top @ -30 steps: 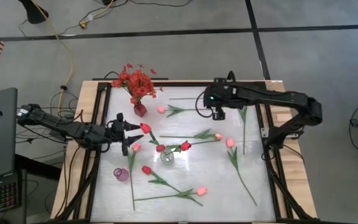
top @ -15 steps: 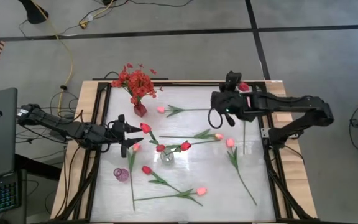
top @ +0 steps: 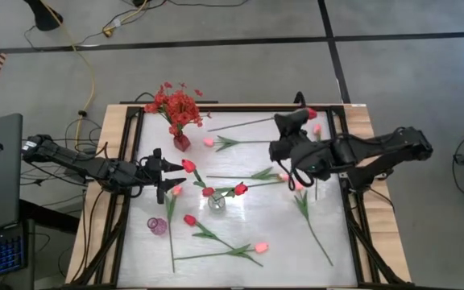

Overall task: Sort flowers into vase by color
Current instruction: Put the red flower into the transparent vase

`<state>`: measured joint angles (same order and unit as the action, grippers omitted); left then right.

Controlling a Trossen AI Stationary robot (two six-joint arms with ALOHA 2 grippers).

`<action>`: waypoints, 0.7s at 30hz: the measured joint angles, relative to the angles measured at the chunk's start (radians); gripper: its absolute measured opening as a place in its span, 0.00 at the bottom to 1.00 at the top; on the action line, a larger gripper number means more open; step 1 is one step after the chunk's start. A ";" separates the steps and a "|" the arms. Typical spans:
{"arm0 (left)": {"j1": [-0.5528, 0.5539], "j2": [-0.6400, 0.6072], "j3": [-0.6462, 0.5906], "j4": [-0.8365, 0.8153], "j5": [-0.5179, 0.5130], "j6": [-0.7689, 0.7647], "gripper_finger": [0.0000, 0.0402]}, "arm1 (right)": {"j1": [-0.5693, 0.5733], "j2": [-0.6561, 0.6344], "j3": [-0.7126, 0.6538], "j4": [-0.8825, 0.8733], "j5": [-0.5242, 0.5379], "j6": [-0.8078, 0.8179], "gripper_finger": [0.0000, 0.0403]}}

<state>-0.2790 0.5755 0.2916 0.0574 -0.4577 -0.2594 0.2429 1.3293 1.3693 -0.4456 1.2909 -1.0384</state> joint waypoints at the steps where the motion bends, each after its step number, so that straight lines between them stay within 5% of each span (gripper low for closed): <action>1: 0.000 0.000 0.000 0.000 0.000 -0.001 0.47 | 0.013 0.000 0.000 0.031 0.001 -0.043 0.08; 21: 0.000 0.000 0.001 -0.009 -0.001 -0.016 0.47 | 0.062 0.143 0.000 0.159 -0.063 -0.320 0.08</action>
<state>-0.2790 0.5755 0.2928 0.0483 -0.4589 -0.2752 0.3047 1.4726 1.3697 -0.2864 1.2281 -1.3583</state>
